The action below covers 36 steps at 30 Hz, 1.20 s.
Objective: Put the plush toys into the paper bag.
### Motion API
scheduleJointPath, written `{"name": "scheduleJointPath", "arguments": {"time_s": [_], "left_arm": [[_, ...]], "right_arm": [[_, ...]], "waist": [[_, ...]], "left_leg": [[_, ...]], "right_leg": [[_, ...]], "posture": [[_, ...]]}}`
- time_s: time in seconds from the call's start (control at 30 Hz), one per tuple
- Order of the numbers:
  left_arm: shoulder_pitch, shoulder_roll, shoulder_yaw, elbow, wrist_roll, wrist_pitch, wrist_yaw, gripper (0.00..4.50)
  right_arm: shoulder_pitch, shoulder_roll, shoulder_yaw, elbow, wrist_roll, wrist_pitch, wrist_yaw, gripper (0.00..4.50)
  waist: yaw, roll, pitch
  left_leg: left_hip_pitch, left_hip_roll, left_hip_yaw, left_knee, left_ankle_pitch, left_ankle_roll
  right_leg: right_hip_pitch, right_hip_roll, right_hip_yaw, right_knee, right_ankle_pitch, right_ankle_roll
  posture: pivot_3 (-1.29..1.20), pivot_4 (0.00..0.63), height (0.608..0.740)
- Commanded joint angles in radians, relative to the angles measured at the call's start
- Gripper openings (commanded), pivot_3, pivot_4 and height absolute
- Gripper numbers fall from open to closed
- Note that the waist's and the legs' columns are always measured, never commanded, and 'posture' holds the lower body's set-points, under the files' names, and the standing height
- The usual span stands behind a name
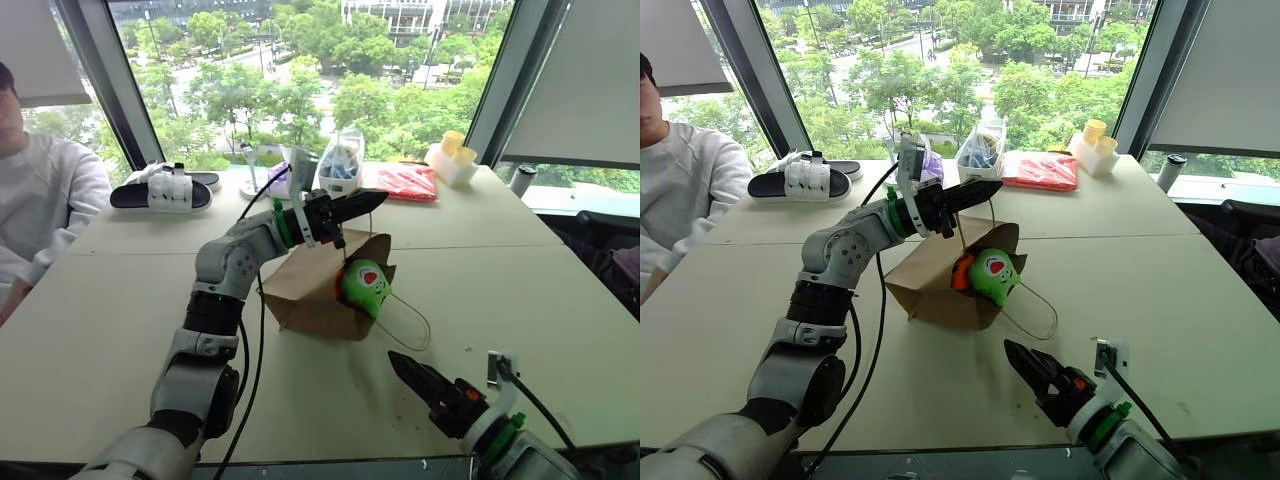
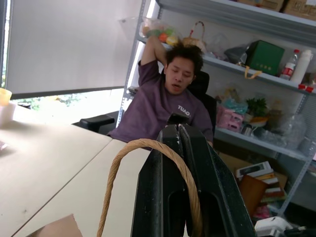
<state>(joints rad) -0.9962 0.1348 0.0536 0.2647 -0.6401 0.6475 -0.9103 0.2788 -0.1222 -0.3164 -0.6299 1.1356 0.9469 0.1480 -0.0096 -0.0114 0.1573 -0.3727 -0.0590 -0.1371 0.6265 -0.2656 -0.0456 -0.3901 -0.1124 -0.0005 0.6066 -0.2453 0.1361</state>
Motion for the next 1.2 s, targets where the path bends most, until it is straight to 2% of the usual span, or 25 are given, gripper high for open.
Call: {"name": "scheduleJointPath", "arguments": {"time_s": [0.03,0.1,0.27,0.4,0.53,0.63,0.87,0.9,1.0,1.2], "left_arm": [[-0.032,0.0,0.008,-0.036,-0.019,-0.001,-0.001,0.0],[-0.032,0.005,0.007,-0.044,-0.019,0.0,0.0,0.0],[-0.029,0.01,0.017,-0.054,-0.027,0.008,0.009,0.0],[-0.013,0.011,0.012,-0.077,-0.029,0.013,0.018,0.0],[-0.005,0.013,0.013,-0.093,-0.031,0.019,0.025,0.0],[-0.001,0.016,0.015,-0.098,-0.033,0.018,0.029,0.0],[0.005,0.02,0.007,-0.102,-0.028,0.013,0.025,0.0],[0.005,0.02,0.007,-0.101,-0.027,0.012,0.024,0.0],[-0.001,0.019,0.004,-0.088,-0.022,0.005,0.018,0.0],[-0.03,0.013,0.027,-0.051,-0.034,0.001,0.02,0.0]], "right_arm": [[-0.087,0.052,0.05,0.091,-0.011,-0.044,-0.068,4.42],[-0.144,0.093,0.061,0.153,-0.014,-0.075,-0.099,4.42],[-0.265,0.198,-0.016,0.328,-0.009,-0.218,-0.178,4.42],[-0.334,0.222,-0.039,0.429,-0.029,-0.334,-0.211,4.42],[-0.343,0.226,-0.038,0.42,0.01,-0.404,-0.226,4.42],[-0.328,0.209,-0.019,0.43,-0.043,-0.456,-0.253,3.6],[-0.269,0.17,-0.011,0.364,-0.045,-0.473,-0.243,0.23],[-0.263,0.159,-0.009,0.347,-0.04,-0.468,-0.233,0.1],[-0.247,0.06,-0.015,0.239,0.05,-0.395,-0.171,0.1],[-0.304,-0.189,-0.05,0.147,0.169,-0.286,-0.089,0.1]], "waist": [[-0.003,0.0,0.0],[-0.006,0.0,0.0],[-0.003,0.0,0.0],[-0.002,0.0,0.0],[-0.001,0.0,0.0],[-0.003,0.0,0.0],[-0.001,0.0,0.0],[0.0,0.0,-0.001],[-0.001,0.0,0.0],[-0.008,0.0,0.0]], "left_leg": [[0.0,0.0,0.0,0.0,0.0,0.0],[0.0,0.0,0.0,0.0,0.0,0.0],[0.0,0.0,0.0,0.0,0.0,0.0],[0.0,0.0,0.0,0.002,0.0,0.0],[0.001,0.0,0.0,0.002,0.0,0.0],[0.001,0.0,0.0,0.002,0.0,0.0],[0.001,0.0,0.0,0.001,0.0,0.0],[0.001,0.0,0.0,0.001,0.0,0.0],[0.0,-0.001,-0.001,0.001,0.0,0.0],[0.001,0.0,0.001,0.0,0.0,0.0]], "right_leg": [[0.0,0.0,0.0,0.0,0.0,0.0],[-0.001,0.0,0.0,0.0,0.0,0.0],[-0.002,0.0,0.0,0.003,0.0,0.0],[0.0,0.0,0.0,0.003,0.0,0.0],[0.001,0.0,0.0,0.003,0.0,0.0],[0.001,0.0,0.0,0.003,0.0,0.0],[0.0,0.0,0.0,0.003,0.0,0.0],[0.0,0.0,0.0,0.002,0.0,0.0],[0.0,0.0,0.0,0.002,0.0,0.0],[-0.001,0.0,0.001,0.002,0.0,0.0]], "posture": [[0.0,0.15,0.74],[0.0,0.15,0.74],[0.0,0.15,0.74],[0.0,0.15,0.74],[0.0,0.15,0.74],[0.0,0.15,0.74],[0.0,0.15,0.74],[0.0,0.15,0.74],[0.0,0.15,0.74],[0.0,0.15,0.74]]}}
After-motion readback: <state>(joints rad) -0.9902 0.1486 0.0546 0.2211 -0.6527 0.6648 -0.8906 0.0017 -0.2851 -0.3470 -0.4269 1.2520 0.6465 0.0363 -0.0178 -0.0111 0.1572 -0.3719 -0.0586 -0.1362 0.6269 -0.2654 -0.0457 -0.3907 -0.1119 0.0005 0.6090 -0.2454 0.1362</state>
